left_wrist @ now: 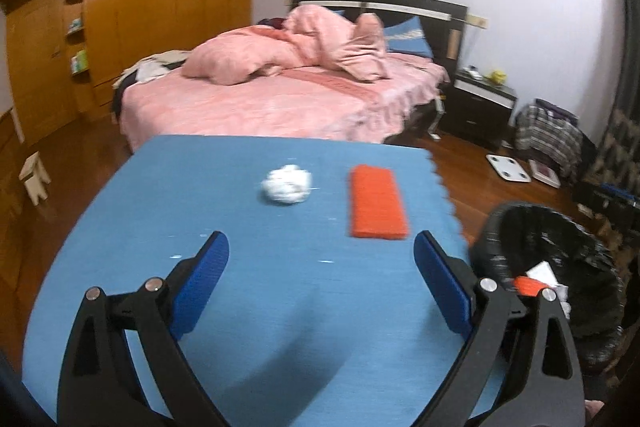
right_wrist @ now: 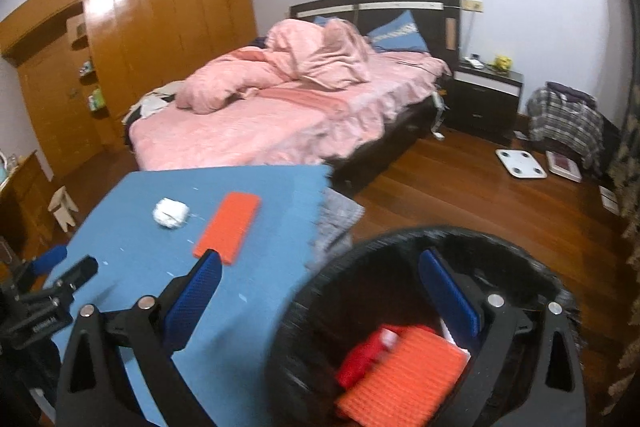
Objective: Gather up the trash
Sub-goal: 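Grasp the small orange mesh sleeve with the right gripper while the left approaches the white tissue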
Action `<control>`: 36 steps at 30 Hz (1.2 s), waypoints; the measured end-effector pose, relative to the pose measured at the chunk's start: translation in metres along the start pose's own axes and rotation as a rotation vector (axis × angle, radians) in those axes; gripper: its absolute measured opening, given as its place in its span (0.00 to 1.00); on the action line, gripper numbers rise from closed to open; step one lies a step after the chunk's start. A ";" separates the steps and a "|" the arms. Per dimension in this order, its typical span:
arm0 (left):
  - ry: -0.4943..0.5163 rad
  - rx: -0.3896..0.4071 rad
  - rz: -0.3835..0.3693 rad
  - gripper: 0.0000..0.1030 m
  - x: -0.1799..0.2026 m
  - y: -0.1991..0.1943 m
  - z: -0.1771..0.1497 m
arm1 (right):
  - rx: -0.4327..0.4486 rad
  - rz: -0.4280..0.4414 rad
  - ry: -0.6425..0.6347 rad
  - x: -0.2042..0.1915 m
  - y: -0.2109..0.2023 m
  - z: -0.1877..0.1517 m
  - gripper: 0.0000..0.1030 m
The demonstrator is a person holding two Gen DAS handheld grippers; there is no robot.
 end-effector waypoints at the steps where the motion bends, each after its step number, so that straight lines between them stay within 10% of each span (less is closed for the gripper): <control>1: -0.006 -0.002 0.005 0.88 -0.007 0.002 0.001 | 0.000 0.007 -0.005 -0.008 0.005 0.003 0.94; 24: -0.058 -0.093 0.066 0.88 -0.106 0.108 0.018 | -0.172 -0.035 -0.027 -0.106 0.192 0.024 0.92; 36: -0.058 -0.120 0.054 0.88 -0.105 0.132 0.021 | -0.259 0.008 -0.062 -0.116 0.221 0.006 0.55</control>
Point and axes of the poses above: each gripper's, at about its wrist camera, not at the fingertips, and y roughly the way its jaws point, x to its right, z to its top, the point moved 6 cm from there along y, roughly the way its jaws point, and after that the axes turned 8 degrees about -x, right-handed, at the moved point
